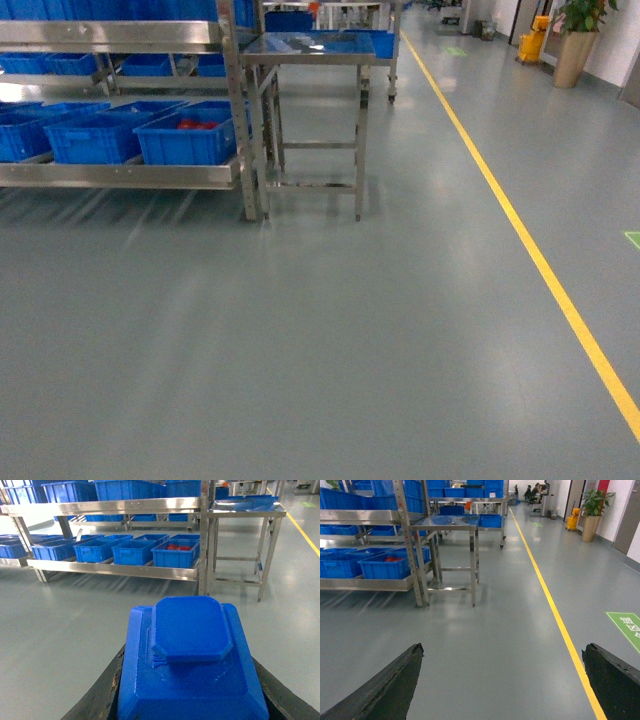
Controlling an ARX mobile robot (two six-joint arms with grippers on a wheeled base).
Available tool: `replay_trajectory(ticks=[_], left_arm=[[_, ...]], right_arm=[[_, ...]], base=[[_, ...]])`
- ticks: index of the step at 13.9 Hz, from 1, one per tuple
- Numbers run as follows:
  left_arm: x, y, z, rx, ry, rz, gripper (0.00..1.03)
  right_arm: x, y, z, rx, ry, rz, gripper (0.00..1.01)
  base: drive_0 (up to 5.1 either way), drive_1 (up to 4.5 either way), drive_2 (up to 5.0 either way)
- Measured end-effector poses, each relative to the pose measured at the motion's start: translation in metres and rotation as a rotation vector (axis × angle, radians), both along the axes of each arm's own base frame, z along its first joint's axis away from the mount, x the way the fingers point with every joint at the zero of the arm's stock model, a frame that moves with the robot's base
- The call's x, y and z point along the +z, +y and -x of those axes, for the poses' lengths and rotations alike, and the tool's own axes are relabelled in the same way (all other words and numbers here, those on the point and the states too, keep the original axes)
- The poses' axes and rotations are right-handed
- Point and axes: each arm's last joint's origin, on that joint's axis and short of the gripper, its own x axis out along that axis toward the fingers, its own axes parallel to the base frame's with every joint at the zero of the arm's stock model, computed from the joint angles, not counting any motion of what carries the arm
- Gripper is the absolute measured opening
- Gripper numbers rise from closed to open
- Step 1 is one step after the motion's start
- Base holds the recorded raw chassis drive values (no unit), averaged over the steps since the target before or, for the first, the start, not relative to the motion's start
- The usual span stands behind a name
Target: Pick blue part to blue bin on bottom shelf
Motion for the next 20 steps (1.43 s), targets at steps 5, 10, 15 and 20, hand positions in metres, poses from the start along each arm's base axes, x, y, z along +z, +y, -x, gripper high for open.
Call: replay_trajectory(ticks=[5, 10, 15, 20], left_arm=[[-0.0003, 0.0, 0.0, 0.0, 0.003, -0.001, 0.44], [-0.0001, 0.0, 0.0001, 0.0, 0.001, -0.001, 0.44], [-0.0004, 0.0, 0.0, 0.0, 0.004, -0.003, 0.44], [0.0002, 0.0, 0.0001, -0.001, -0.002, -0.001, 0.44]], right_arm=[[0.0, 0.0, 0.0, 0.0, 0.0, 0.0, 0.98], [-0.0002, 0.0, 0.0, 0.0, 0.002, 0.0, 0.98], [-0.0001, 0.0, 0.0, 0.0, 0.002, 0.0, 0.98], [0.0, 0.0, 0.0, 0.0, 0.0, 0.0, 0.98]], base=[[0.0, 4.29, -4.4], [-0.1, 4.26, -4.4], [-0.1, 4.26, -4.4], [-0.1, 4.26, -4.4]])
